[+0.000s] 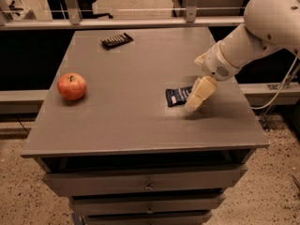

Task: Move rxbar blueberry near rxbar chocolate

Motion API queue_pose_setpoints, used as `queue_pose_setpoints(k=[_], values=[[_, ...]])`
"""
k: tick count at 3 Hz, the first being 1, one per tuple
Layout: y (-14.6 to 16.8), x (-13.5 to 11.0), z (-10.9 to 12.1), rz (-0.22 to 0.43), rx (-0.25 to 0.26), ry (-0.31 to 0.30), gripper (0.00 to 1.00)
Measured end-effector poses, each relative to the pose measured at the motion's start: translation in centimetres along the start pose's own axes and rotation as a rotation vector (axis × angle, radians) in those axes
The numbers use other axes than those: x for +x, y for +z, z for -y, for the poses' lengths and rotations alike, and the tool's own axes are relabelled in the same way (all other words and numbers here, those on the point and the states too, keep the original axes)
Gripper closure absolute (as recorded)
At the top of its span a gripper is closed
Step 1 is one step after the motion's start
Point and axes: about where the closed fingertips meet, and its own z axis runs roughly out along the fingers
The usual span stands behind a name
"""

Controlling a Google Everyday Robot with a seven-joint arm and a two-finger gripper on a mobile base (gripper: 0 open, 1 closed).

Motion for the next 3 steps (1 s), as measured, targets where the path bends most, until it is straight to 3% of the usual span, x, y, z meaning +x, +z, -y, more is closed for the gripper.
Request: queue_pose_setpoints(k=[1,3], values=[[1.00,0.43,-0.03,0.019,-0.005,0.008,0.18],[1.78,0.70,-0.05,0.035,-0.027,0.044,0.64]])
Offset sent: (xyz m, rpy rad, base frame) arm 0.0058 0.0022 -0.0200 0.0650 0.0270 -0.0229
